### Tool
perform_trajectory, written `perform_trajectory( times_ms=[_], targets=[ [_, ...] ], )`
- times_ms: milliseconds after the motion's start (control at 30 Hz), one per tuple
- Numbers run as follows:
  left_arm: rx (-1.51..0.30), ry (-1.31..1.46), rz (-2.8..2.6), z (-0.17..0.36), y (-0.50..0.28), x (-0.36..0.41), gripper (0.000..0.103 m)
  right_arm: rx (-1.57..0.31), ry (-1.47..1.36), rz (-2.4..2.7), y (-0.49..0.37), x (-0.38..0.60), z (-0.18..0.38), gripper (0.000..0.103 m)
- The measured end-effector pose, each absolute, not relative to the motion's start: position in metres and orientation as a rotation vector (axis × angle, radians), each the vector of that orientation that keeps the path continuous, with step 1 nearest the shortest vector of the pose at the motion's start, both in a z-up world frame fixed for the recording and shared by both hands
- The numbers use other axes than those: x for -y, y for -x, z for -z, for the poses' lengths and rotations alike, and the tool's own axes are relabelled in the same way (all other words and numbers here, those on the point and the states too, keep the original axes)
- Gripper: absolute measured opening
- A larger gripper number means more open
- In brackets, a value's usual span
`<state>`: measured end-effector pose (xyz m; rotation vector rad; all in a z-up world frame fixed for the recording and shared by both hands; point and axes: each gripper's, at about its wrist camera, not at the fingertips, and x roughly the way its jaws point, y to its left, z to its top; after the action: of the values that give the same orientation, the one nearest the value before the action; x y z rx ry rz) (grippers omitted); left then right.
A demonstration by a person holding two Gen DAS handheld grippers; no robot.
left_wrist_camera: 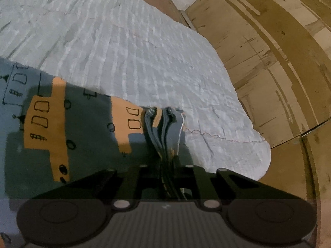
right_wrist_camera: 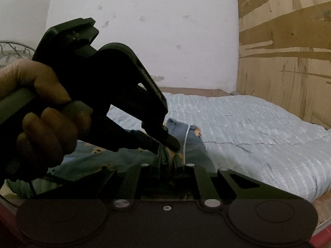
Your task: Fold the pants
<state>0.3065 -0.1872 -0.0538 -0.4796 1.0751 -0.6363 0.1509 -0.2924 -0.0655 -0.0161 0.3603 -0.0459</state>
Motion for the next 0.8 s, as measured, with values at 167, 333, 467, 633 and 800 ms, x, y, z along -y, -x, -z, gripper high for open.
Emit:
perform_trajectory(
  times_ms=[167, 333, 467, 633, 800],
  targets=[
    [-1.047, 0.447, 0.643, 0.04, -0.303, 0.188, 0.009, -0.342, 0.027, 0.046, -0.149, 0.289, 0.059, 0.011],
    [-1.047, 0.386, 0.633, 0.022, -0.302, 0.177, 0.009, -0.341, -0.019, 0.002, -0.147, 0.288, 0.045, 0.011],
    [-1.034, 0.361, 0.624, 0.004, -0.299, 0.158, 0.009, -0.328, -0.041, -0.056, -0.146, 0.279, 0.031, 0.011],
    [-0.997, 0.314, 0.605, -0.017, -0.294, 0.131, 0.009, -0.308, -0.042, -0.136, -0.145, 0.26, 0.015, 0.011],
    [-0.988, 0.288, 0.571, -0.027, -0.289, 0.101, 0.009, -0.307, -0.034, -0.217, -0.145, 0.239, 0.008, 0.011]
  ],
)
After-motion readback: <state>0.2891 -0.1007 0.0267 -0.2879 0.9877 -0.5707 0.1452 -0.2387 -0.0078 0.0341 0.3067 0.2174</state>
